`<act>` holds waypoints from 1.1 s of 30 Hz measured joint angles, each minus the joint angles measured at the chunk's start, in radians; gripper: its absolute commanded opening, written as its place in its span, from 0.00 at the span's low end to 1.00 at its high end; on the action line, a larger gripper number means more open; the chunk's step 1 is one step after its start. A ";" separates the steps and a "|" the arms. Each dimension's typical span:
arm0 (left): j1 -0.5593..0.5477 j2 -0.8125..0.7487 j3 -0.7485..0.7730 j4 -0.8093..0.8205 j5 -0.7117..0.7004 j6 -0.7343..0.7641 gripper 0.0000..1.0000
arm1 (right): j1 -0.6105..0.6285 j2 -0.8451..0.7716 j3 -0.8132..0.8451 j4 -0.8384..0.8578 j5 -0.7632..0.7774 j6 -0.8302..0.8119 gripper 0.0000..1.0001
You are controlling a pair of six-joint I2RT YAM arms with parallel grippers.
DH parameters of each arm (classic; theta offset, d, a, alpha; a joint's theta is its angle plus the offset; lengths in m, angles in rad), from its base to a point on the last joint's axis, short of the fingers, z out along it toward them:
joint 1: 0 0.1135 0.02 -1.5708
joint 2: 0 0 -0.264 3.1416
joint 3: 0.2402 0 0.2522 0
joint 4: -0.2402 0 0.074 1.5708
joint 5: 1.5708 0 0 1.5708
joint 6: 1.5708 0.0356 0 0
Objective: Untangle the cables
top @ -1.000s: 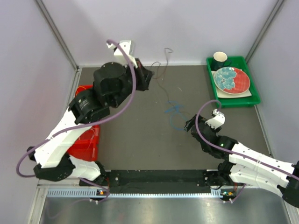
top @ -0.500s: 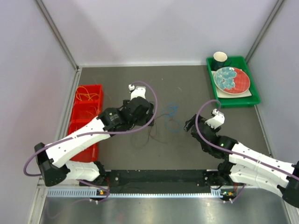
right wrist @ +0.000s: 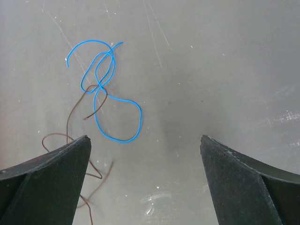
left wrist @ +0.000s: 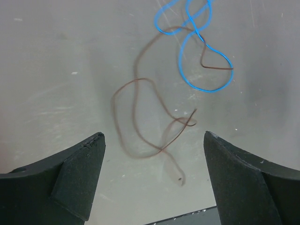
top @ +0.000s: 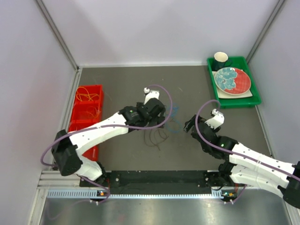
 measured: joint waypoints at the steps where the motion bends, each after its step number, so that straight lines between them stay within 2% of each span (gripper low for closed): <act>1: 0.000 0.028 0.000 0.020 0.014 0.004 0.87 | 0.000 0.000 0.000 0.000 0.000 0.001 0.99; 6: 0.000 0.174 0.039 0.085 0.074 0.027 0.83 | 0.000 -0.013 0.000 -0.015 0.011 0.022 0.99; 15: 0.019 0.413 0.230 0.169 0.111 0.120 0.82 | -0.002 -0.115 -0.061 -0.028 0.043 0.060 0.99; 23: 0.207 0.574 0.379 0.240 0.310 0.211 0.79 | -0.005 -0.088 -0.061 -0.018 0.039 0.053 0.99; 26: 0.255 0.637 0.426 0.249 0.377 0.246 0.74 | -0.007 -0.076 -0.061 -0.005 0.037 0.045 0.99; 30: 0.263 0.722 0.496 0.249 0.468 0.283 0.68 | -0.009 -0.057 -0.061 0.012 0.032 0.032 0.99; 33: 0.256 0.756 0.514 0.255 0.539 0.297 0.54 | -0.013 -0.033 -0.060 0.025 0.026 0.025 0.99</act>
